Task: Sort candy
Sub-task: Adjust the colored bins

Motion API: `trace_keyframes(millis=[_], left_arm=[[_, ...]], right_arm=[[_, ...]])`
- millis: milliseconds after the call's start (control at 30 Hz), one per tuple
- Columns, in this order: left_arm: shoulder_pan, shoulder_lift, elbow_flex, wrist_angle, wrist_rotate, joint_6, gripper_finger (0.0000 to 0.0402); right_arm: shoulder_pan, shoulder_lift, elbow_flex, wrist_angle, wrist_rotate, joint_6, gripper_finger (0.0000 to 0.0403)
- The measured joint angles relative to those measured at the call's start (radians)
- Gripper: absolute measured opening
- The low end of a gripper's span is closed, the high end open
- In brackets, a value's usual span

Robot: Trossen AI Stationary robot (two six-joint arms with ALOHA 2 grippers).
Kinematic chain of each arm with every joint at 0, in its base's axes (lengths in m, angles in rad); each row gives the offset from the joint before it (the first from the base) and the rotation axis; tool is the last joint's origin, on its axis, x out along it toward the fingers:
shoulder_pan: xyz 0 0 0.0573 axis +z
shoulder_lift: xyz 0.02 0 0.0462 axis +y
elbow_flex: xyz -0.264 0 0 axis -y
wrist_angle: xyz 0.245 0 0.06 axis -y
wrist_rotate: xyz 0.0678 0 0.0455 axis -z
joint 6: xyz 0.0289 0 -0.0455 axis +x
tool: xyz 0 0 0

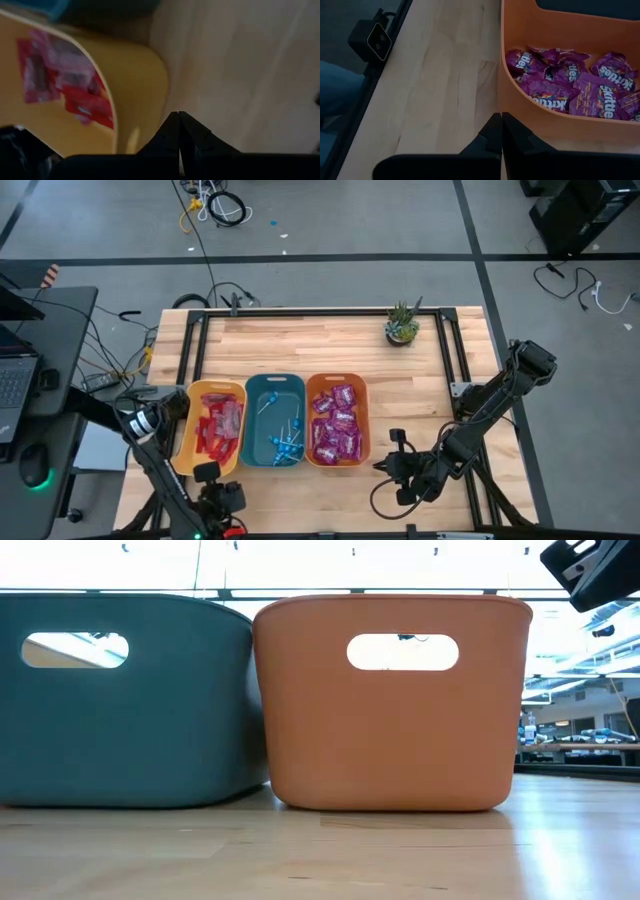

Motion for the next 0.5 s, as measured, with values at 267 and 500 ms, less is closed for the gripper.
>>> trace_keyframes(millis=[267, 500], left_arm=[[0.007, 0.0, -0.015, 0.0, -0.112, 0.001, 0.0], [0.036, 0.0, -0.015, 0.0, -0.184, 0.001, 0.0]], right_arm=[[-0.003, 0.0, 0.0, 0.004, 0.0, -0.011, 0.0], [-0.006, 0.0, 0.0, 0.005, 0.0, -0.011, 0.0]])
